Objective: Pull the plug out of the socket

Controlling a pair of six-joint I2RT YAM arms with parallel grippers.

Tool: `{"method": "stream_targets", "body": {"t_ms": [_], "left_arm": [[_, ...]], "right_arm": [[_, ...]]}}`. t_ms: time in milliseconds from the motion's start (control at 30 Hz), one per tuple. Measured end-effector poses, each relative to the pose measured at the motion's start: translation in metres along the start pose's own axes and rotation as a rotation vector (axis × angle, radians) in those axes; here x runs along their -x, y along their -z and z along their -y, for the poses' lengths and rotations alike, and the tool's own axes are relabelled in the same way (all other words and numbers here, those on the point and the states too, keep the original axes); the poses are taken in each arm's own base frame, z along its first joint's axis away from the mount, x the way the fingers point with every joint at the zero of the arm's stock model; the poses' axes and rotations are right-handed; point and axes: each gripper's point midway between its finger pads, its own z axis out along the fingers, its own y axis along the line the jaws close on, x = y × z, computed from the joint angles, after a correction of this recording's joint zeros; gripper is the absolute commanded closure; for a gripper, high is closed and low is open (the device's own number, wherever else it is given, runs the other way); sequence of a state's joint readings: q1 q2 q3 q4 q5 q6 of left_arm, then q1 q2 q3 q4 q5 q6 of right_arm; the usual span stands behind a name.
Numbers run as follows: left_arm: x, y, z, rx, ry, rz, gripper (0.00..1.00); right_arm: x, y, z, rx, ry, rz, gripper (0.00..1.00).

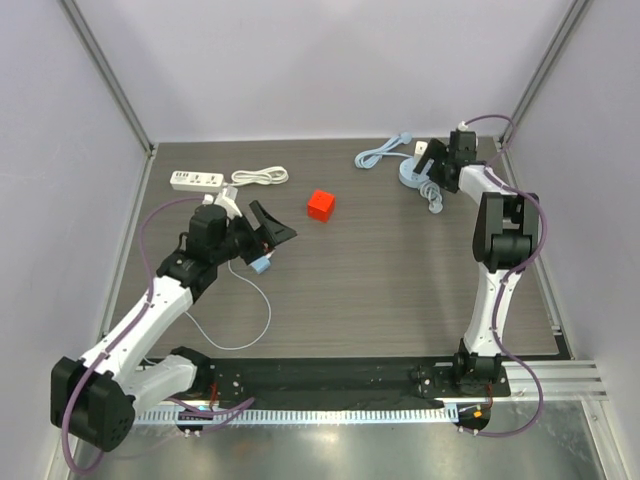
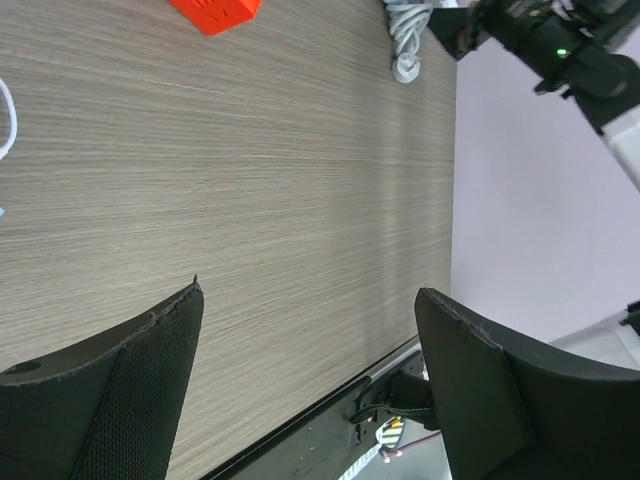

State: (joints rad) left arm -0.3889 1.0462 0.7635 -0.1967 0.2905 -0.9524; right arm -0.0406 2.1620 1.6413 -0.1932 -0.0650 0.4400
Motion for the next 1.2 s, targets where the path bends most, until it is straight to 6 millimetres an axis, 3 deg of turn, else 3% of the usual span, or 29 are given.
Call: {"method": "stream_targets", "body": {"t_ms": [200, 300, 400, 433, 633, 733, 1033, 1200], "left_arm": [[0.002, 0.011, 0.008, -0.027, -0.027, 0.019, 0.14], [0.0, 0.017, 0.008, -0.023, -0.027, 0.016, 0.14], [-0.002, 0.024, 0.011, -0.032, -0.029, 0.014, 0.15], [-0.002, 0.027, 0.012, -0.037, -0.03, 0.015, 0.15], [-0.001, 0.042, 0.028, -0.089, -0.046, 0.025, 0.15], [-0.003, 0.046, 0.032, -0.105, -0.056, 0.012, 0.15], [-0.018, 0.029, 0.031, -0.101, -0.06, -0.096, 0.18], [-0.039, 0.013, 0.043, -0.117, -0.098, -0.163, 0.22]], "right_arm": [[-0.023, -0.012, 0.012, -0.015, 0.019, -0.048, 0.17], [-0.026, -0.011, 0.011, 0.003, 0.022, -0.036, 0.19], [-0.033, -0.004, 0.011, 0.017, 0.023, -0.036, 0.24], [-0.037, -0.001, 0.011, 0.02, 0.024, -0.04, 0.32], [-0.065, 0.022, 0.003, 0.045, 0.038, -0.074, 0.48], [-0.08, 0.034, -0.003, 0.057, 0.051, -0.093, 0.49], [-0.135, 0.076, -0.02, 0.112, 0.104, -0.173, 0.49], [-0.16, 0.093, -0.03, 0.134, 0.154, -0.204, 0.49]]}}
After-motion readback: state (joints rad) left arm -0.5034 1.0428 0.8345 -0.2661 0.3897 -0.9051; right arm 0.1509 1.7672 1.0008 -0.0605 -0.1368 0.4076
